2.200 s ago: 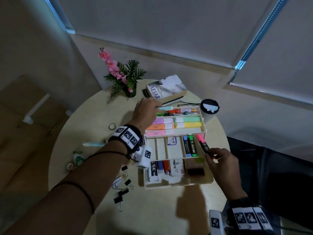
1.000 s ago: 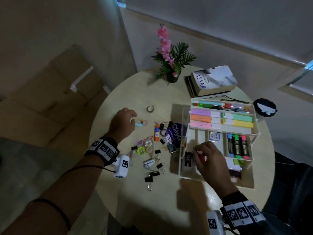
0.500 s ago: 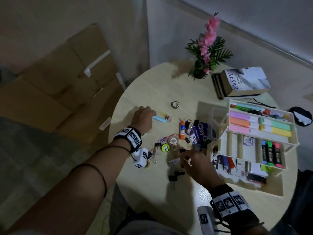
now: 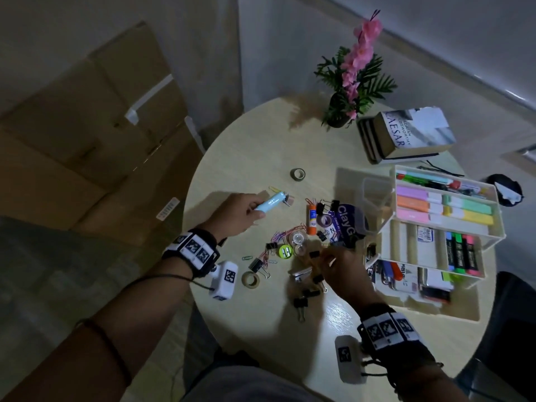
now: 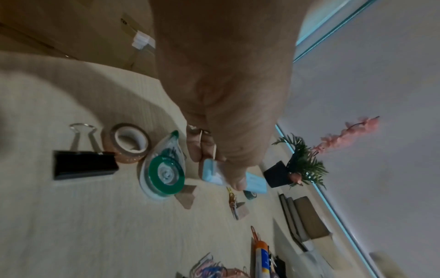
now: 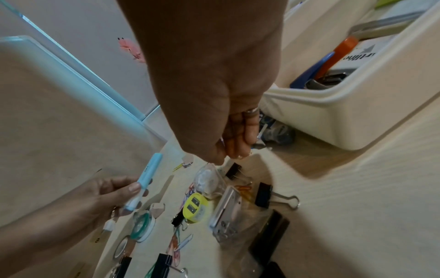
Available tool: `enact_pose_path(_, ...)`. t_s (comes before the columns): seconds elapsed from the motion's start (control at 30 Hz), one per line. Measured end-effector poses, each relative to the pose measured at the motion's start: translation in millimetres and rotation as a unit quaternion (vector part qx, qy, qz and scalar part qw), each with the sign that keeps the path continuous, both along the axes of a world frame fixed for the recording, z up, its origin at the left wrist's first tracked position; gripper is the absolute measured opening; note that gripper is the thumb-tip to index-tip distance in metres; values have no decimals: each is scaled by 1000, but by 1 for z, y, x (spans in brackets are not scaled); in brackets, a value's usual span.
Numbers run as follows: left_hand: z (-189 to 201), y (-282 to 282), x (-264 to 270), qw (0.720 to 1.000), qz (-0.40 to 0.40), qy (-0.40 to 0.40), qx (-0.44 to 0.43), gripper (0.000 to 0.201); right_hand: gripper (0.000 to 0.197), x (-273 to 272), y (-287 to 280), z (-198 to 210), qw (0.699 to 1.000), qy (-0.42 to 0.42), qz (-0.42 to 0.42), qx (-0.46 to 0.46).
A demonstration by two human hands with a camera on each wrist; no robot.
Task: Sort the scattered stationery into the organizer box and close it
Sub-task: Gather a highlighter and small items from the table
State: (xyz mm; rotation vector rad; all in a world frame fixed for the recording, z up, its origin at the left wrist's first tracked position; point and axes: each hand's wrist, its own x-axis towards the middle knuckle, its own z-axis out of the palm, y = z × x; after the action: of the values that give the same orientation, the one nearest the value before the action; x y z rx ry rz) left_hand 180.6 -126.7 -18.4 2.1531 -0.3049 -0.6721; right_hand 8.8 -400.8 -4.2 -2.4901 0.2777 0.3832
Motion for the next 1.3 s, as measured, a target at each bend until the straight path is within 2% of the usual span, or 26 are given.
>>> enact_pose_path(0.17,13,18,-28,999,32,-11,-31,28,4,33,12,-2,998,-11,-65,-20)
enact_pose_path(0.23,20,23,-39,998,43,-6,-55,27,10,48,14,-9,995,-18,-94,-6)
enact_pose_path(0.33,33,31,-53,995,54,-12,-80,25,28,64,13,-22,992,-10,-123,-27)
enact_pose_path(0.53,45,49,-75,992,96,6,-87,23,25,74,23,-16,987,23,-122,-106)
enact_pose_path(0.63,46,51,-80,988,115,11,-104,28,27,71,25,-18,988,15,-121,-98)
enact_pose_path(0.7,48,48,-83,986,119,8,-114,30,37,67,23,-17,989,-2,-119,-86)
enact_pose_path(0.77,52,40,-85,983,124,8,-131,30,41,57,19,-12,992,-22,-115,-51)
enact_pose_path(0.93,56,5,-90,970,153,35,-187,34,35,9,7,21,993,-73,-89,16)
enact_pose_path(1.0,58,-13,-92,967,145,46,-204,37,22,-15,-7,29,992,-84,-84,36)
enact_pose_path(1.07,61,-34,-95,966,130,47,-218,39,12,-39,-28,34,993,-80,-78,46)
enact_pose_path(1.3,71,-101,-112,971,101,35,-214,37,9,-111,-129,48,988,-100,-99,56)
